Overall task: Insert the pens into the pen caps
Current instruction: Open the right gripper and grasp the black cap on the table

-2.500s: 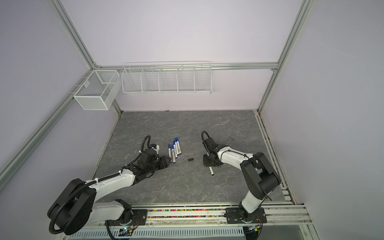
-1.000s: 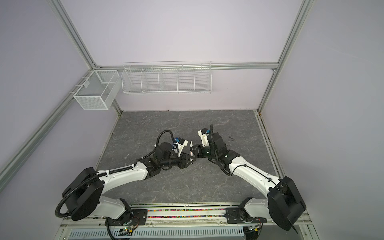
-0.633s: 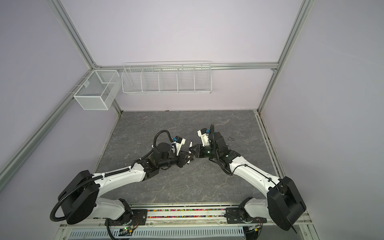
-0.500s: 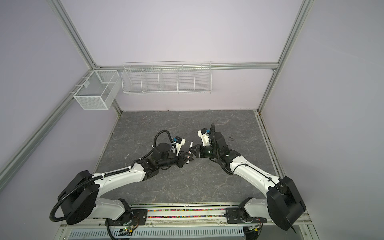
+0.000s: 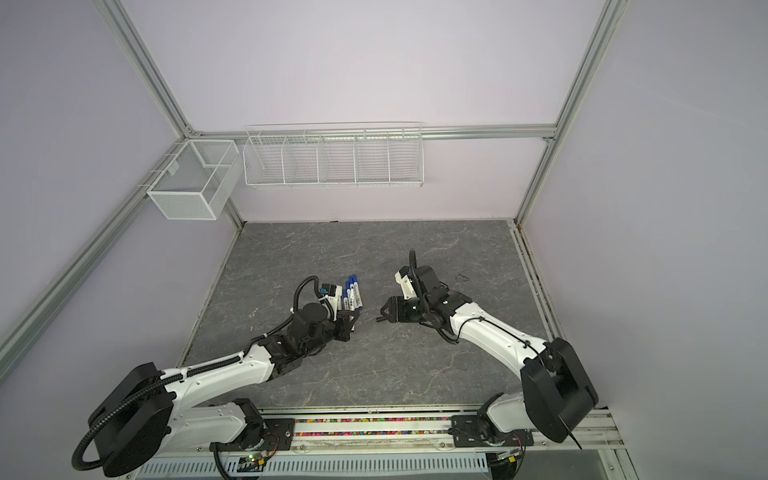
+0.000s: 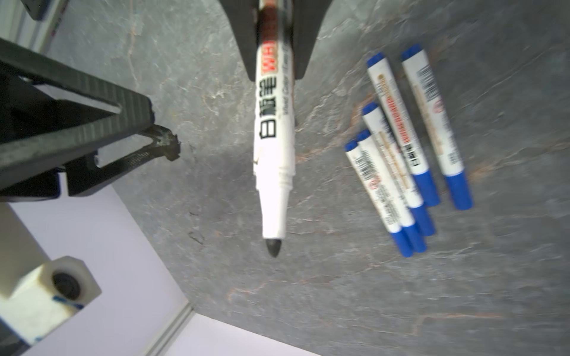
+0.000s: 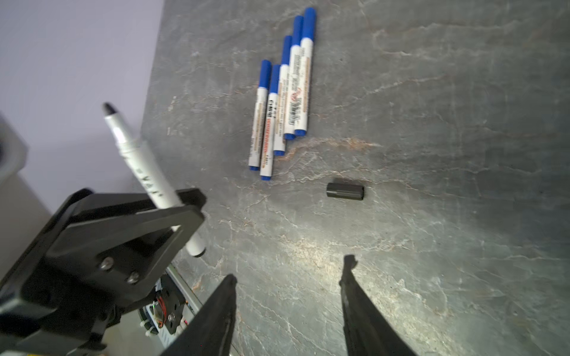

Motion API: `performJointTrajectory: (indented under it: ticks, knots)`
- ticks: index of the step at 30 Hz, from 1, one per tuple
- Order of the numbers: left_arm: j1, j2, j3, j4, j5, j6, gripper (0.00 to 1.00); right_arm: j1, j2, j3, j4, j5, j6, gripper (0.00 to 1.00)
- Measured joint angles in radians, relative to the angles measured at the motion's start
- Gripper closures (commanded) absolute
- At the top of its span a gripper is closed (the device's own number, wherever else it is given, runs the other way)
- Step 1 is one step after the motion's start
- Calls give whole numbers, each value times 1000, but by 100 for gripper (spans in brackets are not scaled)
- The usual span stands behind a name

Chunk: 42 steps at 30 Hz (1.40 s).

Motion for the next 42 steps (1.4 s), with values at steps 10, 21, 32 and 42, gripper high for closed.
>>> performJointTrajectory:
  ticks: [10,21,32,42]
  knots:
    - [0,-62,-22,-21,-123,-35,100,47,354,270,-130,174,-5,32]
    - [0,-72,-22,-34,-136,-43,100,134,549,447,-265,373,-31,32]
    - [0,-72,-22,-34,-134,-43,100,182,551,444,-319,534,-58,32]
    - [0,-60,-22,-26,-117,-43,100,195,441,289,-317,599,-64,32]
